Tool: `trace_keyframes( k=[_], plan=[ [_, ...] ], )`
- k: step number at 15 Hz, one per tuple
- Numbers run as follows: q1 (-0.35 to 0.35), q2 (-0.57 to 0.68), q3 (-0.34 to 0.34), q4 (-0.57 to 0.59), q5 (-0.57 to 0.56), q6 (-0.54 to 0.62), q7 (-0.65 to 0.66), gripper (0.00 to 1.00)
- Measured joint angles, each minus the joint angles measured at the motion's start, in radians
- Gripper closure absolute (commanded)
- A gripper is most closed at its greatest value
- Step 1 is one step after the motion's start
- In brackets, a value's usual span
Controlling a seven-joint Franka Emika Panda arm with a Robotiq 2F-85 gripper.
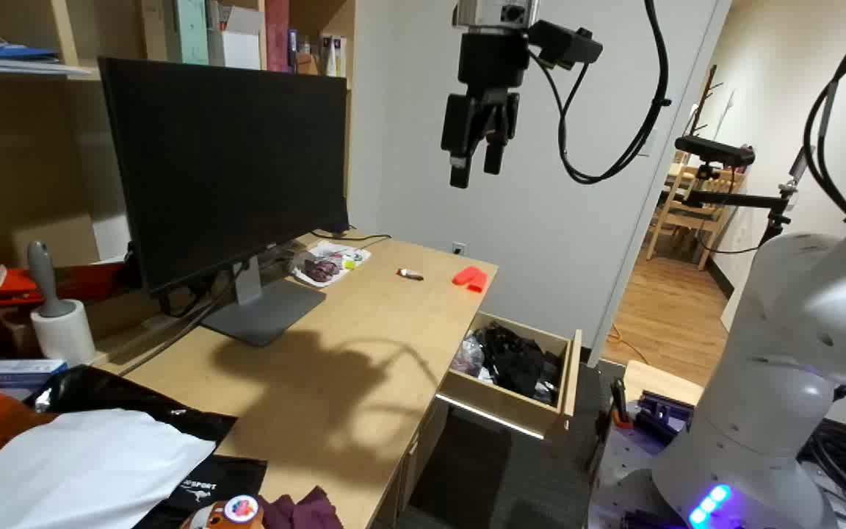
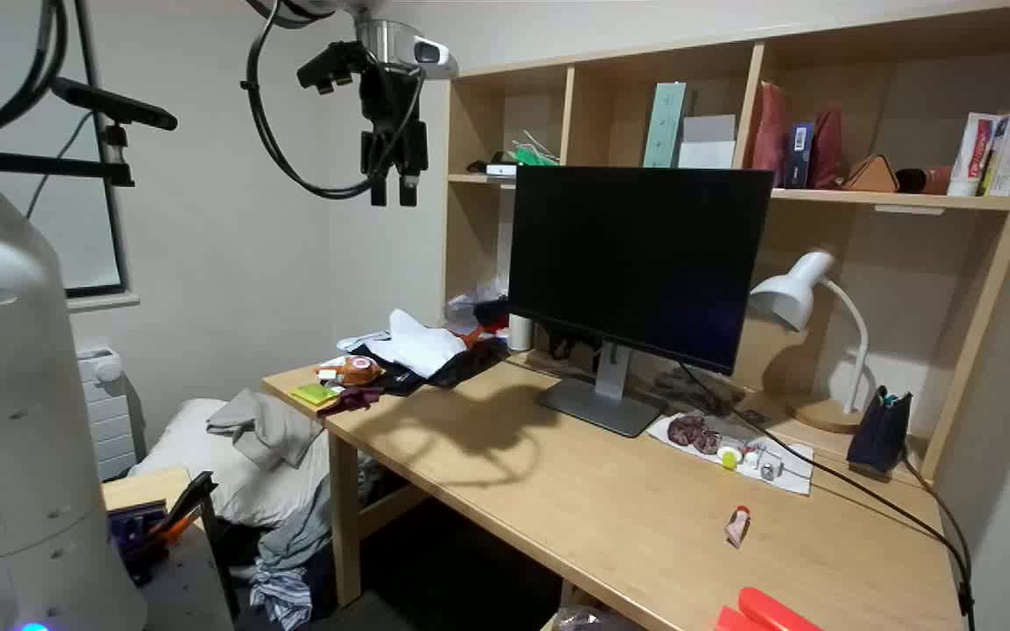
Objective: Move the small tube to left of the table then close the top drawer on the right
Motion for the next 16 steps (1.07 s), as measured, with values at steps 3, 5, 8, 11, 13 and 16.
trace_keyframes(
  k=[3,5,8,11,13,16],
  plan=[
    [0.0,0.001,-0.003,0.0,0.0,0.003,0.0,0.0],
    [-0.005,0.015,-0.019,0.001,-0.003,0.018,0.0,0.0],
    [-0.037,0.087,-0.079,0.013,-0.029,0.077,-0.005,0.0],
    [-0.087,0.215,-0.162,0.06,-0.077,0.156,-0.059,0.0],
    [-0.114,0.316,-0.215,0.109,-0.109,0.213,-0.122,0.0],
    [-0.141,0.481,-0.281,0.198,-0.126,0.301,-0.277,0.0]
  ],
)
